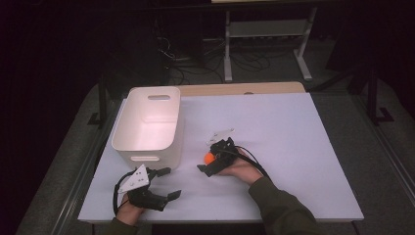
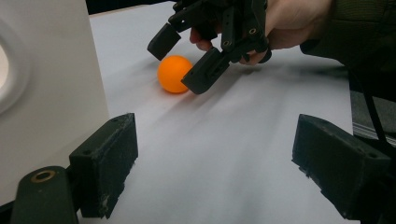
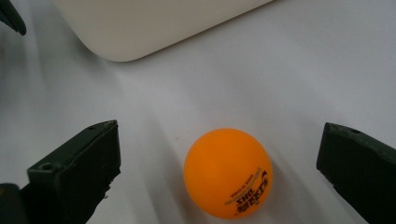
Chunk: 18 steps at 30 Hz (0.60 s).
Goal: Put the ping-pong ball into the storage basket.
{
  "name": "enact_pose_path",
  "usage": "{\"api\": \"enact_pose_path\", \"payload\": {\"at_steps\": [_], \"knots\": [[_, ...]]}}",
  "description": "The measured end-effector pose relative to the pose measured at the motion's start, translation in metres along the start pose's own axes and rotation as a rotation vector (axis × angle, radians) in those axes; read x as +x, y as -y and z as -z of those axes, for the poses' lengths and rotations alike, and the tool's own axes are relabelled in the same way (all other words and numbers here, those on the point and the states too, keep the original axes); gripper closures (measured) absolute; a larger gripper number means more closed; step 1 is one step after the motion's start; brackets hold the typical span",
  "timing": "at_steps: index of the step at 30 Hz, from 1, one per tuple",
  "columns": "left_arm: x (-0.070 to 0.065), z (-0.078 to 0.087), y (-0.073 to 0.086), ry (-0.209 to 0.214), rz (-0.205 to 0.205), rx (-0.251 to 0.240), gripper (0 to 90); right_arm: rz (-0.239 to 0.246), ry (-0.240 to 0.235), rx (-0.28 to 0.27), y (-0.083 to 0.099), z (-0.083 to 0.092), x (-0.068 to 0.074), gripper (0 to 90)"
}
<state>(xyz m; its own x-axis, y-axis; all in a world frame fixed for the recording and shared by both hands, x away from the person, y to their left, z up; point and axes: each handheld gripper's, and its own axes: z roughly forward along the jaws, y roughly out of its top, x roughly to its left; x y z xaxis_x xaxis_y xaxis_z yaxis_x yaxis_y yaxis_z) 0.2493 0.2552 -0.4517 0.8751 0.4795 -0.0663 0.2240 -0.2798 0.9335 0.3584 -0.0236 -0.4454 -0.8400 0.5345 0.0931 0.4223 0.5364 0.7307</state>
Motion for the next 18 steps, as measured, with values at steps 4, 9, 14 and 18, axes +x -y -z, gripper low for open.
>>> {"api": "enact_pose_path", "payload": {"at_steps": [4,9,14,18], "knots": [[0.0000,0.0000,0.0000,0.000,0.000,0.000,13.8,0.008,0.000,0.009,0.0003,-0.0014,0.0010,0.0],[-0.0001,0.0000,0.0000,0.001,0.000,0.000,13.8,0.015,0.006,0.022,0.0009,-0.0032,0.0019,0.0],[-0.0002,-0.0001,0.0001,0.001,-0.001,-0.001,13.8,0.020,0.012,0.034,0.0018,-0.0045,0.0015,1.7],[-0.0002,0.0000,0.0001,0.001,-0.001,-0.001,13.8,0.019,0.020,0.043,0.0020,-0.0046,0.0013,3.8]]}}
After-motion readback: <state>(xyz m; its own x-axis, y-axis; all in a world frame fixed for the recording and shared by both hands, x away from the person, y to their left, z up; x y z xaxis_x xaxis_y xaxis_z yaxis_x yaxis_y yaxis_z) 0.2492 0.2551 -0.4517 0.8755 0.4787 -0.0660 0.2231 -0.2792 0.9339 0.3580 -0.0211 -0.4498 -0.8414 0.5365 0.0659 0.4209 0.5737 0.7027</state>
